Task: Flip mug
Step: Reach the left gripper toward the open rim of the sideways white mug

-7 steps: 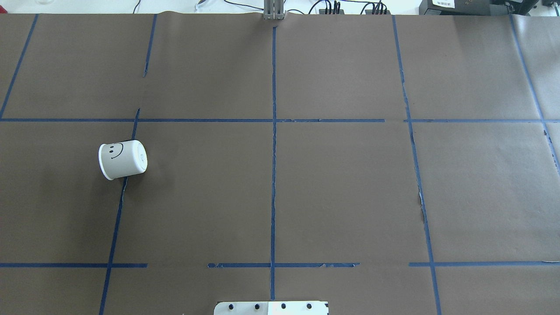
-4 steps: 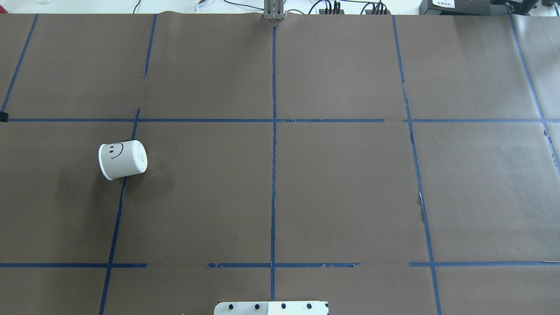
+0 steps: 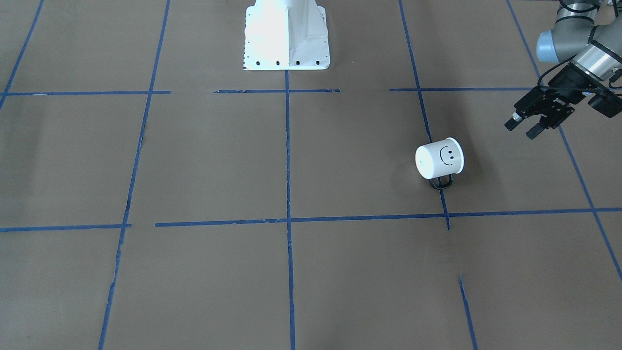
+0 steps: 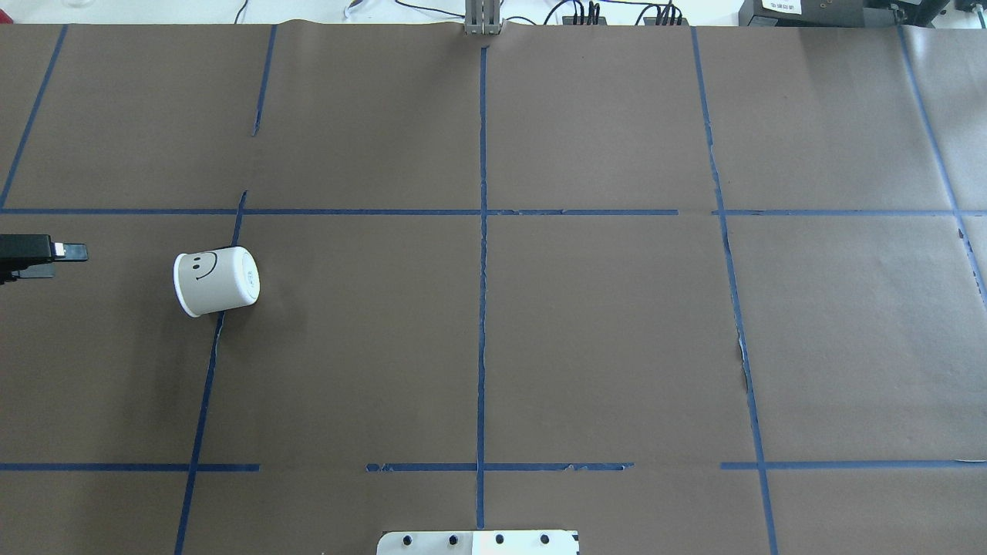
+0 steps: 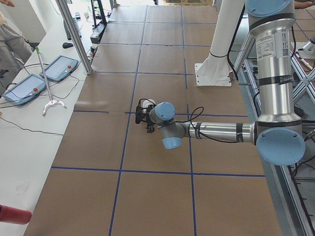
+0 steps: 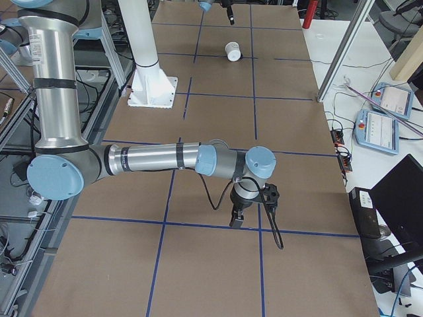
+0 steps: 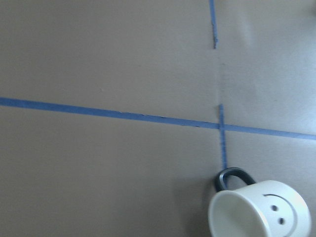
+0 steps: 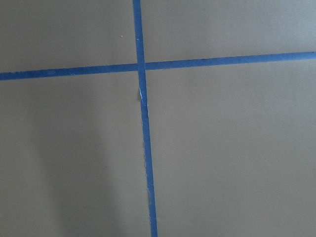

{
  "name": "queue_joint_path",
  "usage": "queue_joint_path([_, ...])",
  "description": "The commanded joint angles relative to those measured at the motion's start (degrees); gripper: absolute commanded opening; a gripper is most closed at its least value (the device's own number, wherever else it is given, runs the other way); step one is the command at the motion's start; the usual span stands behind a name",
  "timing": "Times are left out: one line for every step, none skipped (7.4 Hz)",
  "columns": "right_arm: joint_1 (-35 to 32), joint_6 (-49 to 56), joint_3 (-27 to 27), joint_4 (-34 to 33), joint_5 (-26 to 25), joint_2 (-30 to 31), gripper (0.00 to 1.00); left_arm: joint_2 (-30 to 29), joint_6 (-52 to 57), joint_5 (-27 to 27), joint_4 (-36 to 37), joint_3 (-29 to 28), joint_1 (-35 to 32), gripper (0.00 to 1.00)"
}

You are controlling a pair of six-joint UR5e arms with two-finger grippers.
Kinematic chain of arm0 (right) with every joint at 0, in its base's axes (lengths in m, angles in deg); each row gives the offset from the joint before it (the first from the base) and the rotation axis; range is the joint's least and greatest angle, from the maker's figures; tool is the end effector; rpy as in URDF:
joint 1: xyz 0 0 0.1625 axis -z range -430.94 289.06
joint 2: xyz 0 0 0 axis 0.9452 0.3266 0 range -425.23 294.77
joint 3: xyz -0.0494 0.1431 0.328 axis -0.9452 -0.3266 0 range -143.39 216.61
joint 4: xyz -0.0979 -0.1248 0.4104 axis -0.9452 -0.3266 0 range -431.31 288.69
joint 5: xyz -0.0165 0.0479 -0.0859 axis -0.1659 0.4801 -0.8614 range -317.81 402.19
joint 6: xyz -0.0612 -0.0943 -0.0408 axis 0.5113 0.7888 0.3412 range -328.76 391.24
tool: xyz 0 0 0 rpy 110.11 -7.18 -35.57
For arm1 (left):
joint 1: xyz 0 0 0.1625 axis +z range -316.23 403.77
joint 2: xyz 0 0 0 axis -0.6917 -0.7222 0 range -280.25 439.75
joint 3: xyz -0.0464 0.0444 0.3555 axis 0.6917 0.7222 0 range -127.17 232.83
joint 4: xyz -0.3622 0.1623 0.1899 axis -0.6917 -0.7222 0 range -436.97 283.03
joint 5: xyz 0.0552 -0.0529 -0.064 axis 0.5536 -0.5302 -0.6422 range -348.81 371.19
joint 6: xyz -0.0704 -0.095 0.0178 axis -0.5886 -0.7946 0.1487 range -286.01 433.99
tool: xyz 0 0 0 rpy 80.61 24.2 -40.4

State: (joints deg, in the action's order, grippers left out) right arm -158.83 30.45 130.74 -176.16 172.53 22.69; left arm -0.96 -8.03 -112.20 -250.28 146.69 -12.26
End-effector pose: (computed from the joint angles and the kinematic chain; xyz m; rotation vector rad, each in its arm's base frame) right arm 0.0368 -0.5166 0.5832 -0.1622 -0.6986 0.0310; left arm 0.2110 -0.4340 0.4821 0.2827 1.3725 -0.3019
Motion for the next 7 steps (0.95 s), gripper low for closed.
queue_joint_path([0.0,0.0,0.0,0.0,0.0,0.0,1.00,-2.3,-13.4,13.3,-7.8,-1.4,9.0,1.00])
queue_joint_path([0.0,0.0,0.0,0.0,0.0,0.0,1.00,-3.4,-15.1,14.6,-13.4,-5.1,9.9,1.00])
queue_joint_path([0.0,0.0,0.0,0.0,0.0,0.0,1.00,-6.0,-16.8,15.3,-20.1,-10.0,10.8,1.00])
queue_joint_path([0.0,0.0,0.0,0.0,0.0,0.0,1.00,-9.2,-19.1,20.4,-26.0,-15.0,12.7,1.00])
queue_joint_path([0.0,0.0,0.0,0.0,0.0,0.0,1.00,-11.3,-19.1,22.6,-27.3,-17.6,14.7,1.00])
queue_joint_path([0.0,0.0,0.0,0.0,0.0,0.1,1.00,-12.4,-19.2,23.0,-27.4,-18.7,15.3,1.00])
queue_joint_path([0.0,0.0,0.0,0.0,0.0,0.0,1.00,-12.4,-19.3,23.3,-27.7,-19.2,16.1,1.00])
